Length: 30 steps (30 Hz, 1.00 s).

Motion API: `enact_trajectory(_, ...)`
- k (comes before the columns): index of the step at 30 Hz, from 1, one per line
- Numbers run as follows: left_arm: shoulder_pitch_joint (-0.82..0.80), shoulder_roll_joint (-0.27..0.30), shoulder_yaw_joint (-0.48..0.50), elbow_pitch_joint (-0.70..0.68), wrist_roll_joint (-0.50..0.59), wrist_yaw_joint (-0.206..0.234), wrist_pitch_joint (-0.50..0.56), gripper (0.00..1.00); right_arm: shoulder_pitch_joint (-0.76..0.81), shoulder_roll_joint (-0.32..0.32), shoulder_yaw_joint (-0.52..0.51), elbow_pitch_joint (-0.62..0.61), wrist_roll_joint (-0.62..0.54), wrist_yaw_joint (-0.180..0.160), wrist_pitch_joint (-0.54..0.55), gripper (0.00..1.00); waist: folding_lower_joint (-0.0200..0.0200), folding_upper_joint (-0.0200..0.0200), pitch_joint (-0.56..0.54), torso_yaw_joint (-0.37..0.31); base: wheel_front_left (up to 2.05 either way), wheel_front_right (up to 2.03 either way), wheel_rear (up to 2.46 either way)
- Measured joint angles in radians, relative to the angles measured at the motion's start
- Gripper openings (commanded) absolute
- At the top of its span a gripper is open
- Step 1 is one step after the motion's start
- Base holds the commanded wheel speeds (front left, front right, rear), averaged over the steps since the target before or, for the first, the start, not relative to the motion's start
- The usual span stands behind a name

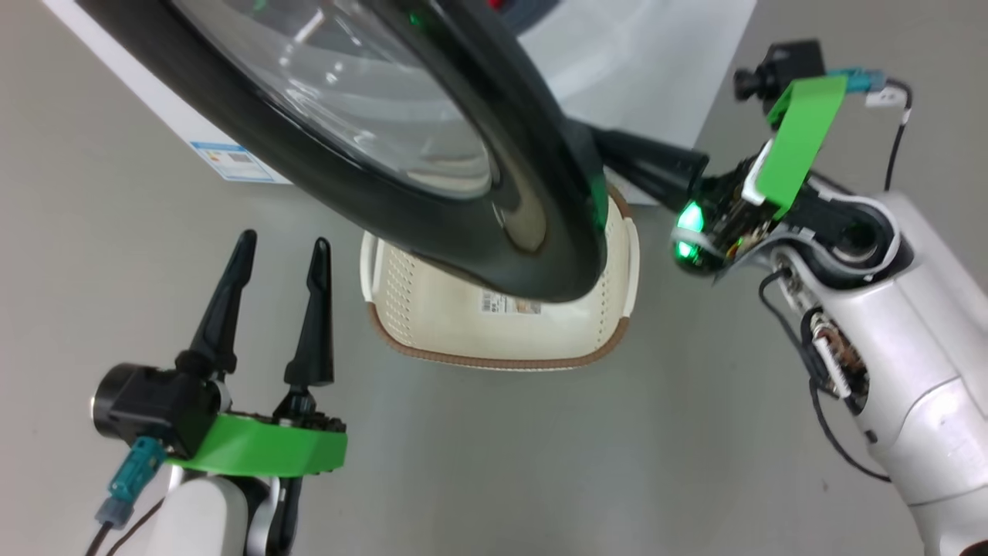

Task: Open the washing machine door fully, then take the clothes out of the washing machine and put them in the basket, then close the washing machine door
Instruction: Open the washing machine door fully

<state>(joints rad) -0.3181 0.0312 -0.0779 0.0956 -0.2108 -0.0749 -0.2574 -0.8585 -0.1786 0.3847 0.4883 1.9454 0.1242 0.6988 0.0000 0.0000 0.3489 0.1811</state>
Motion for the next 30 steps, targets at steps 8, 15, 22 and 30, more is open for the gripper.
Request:
enact_trajectory(8,0.027,0.000,-0.001,0.002,-0.004,0.015,0.000,1.00,0.054,0.004,0.030,-0.004,0.023,0.000,0.024,0.00,0.0000,0.0000,-0.051,0.041,0.00,0.00,0.00)
enact_trajectory(15,0.057,0.000,0.000,0.011,-0.010,0.024,0.000,1.00,0.101,0.001,0.071,-0.023,0.040,0.000,0.047,0.00,0.0001,0.0000,-0.098,0.078,0.00,0.00,0.00)
enact_trajectory(22,0.084,0.001,-0.003,0.016,-0.028,0.035,0.000,1.00,0.148,-0.002,0.101,-0.028,0.053,0.000,0.054,0.00,0.0000,0.0000,-0.140,0.125,0.00,0.00,0.00)
enact_trajectory(30,0.103,0.001,-0.006,0.020,-0.055,0.041,0.000,1.00,0.174,-0.002,0.140,-0.027,0.061,0.000,0.059,0.00,0.0000,0.0000,-0.180,0.188,0.00,0.00,0.00)
